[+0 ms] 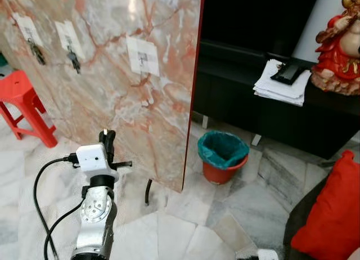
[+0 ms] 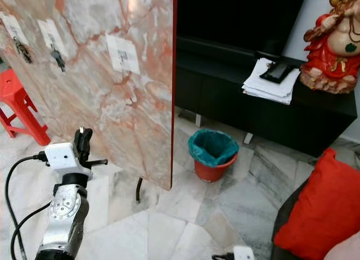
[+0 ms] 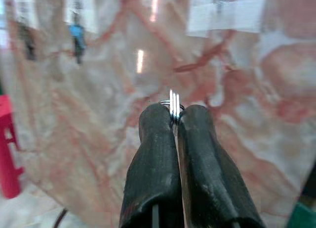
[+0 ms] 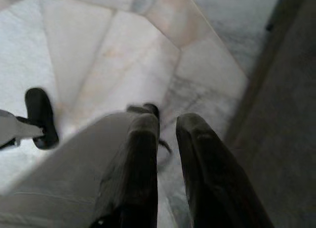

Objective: Hang keys on a hook

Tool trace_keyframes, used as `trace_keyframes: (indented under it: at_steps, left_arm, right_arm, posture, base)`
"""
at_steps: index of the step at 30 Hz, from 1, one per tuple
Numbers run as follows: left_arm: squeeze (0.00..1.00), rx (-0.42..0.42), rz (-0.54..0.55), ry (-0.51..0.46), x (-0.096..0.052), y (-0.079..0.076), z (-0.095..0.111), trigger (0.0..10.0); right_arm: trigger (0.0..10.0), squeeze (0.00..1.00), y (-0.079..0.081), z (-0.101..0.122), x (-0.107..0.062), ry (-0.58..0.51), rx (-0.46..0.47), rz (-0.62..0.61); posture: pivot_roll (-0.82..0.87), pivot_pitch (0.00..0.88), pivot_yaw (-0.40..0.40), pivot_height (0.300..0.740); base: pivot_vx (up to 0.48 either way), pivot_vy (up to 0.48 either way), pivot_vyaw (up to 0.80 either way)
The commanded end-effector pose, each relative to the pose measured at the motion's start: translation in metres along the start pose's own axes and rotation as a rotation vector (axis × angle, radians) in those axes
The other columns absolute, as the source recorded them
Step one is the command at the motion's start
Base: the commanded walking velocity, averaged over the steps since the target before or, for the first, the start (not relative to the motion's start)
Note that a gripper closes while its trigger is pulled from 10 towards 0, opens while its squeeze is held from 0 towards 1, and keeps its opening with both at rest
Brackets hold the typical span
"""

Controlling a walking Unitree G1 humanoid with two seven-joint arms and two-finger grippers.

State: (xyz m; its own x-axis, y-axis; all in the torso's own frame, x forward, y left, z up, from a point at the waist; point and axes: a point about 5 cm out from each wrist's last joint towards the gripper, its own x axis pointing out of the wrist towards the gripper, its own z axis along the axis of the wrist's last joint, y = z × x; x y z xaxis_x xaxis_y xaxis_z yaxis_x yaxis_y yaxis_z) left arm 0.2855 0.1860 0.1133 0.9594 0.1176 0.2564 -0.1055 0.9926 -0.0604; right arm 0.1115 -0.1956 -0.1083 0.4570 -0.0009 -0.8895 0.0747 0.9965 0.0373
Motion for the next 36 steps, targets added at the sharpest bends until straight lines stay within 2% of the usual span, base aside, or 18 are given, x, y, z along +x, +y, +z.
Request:
trace_keyframes:
  at_steps: [1, 8, 13, 18, 23, 26, 36]
  left_arm:
    - [0.00, 0.008, -0.043, -0.012, 0.003, -0.007, 0.005, 10.0]
    - [0.00, 0.019, -0.039, -0.019, 0.005, -0.006, 0.007, 10.0]
    - [0.00, 0.019, -0.040, -0.017, 0.005, -0.005, 0.007, 10.0]
    - [0.00, 0.021, -0.035, -0.011, 0.006, -0.005, 0.006, 10.0]
    - [0.00, 0.024, -0.032, -0.008, 0.006, -0.005, 0.007, 10.0]
    - [0.00, 0.028, -0.031, -0.009, 0.007, -0.005, 0.007, 10.0]
    - [0.00, 0.030, -0.029, -0.016, 0.009, -0.005, 0.009, 10.0]
  right_arm:
    - [10.0, 0.00, 0.000, 0.001, 0.000, -0.004, 0.011, 0.005]
    - [10.0, 0.00, 0.011, -0.009, 0.000, 0.013, 0.005, 0.018]
    - [10.0, 0.00, 0.021, -0.005, 0.002, 0.011, 0.002, 0.029]
    - [10.0, 0.00, 0.021, -0.012, 0.000, 0.027, -0.005, 0.032]
    - [10.0, 0.00, 0.020, -0.005, 0.002, 0.020, -0.036, 0.029]
    - [10.0, 0.00, 0.021, -0.004, 0.002, 0.021, -0.007, 0.025]
    - [10.0, 0.00, 0.019, -0.003, 0.002, 0.019, -0.006, 0.028]
  posture:
    - [-0.05, 0.030, -0.039, 0.740]
    - [-0.05, 0.021, -0.041, 0.740]
    - [-0.05, 0.021, -0.041, 0.740]
    - [-0.06, 0.028, -0.045, 0.740]
    - [-0.05, 0.033, -0.047, 0.740]
    - [-0.05, 0.035, -0.046, 0.740]
    - [-0.05, 0.037, -0.046, 0.740]
  base:
    - [0.000, 0.000, 0.00]
    - [0.000, 0.000, 0.00]
    - [0.000, 0.000, 0.00]
    - [0.000, 0.000, 0.00]
    - [0.148, 0.000, 0.26]
    - [0.255, 0.000, 0.43]
    - [0.268, 0.000, 0.00]
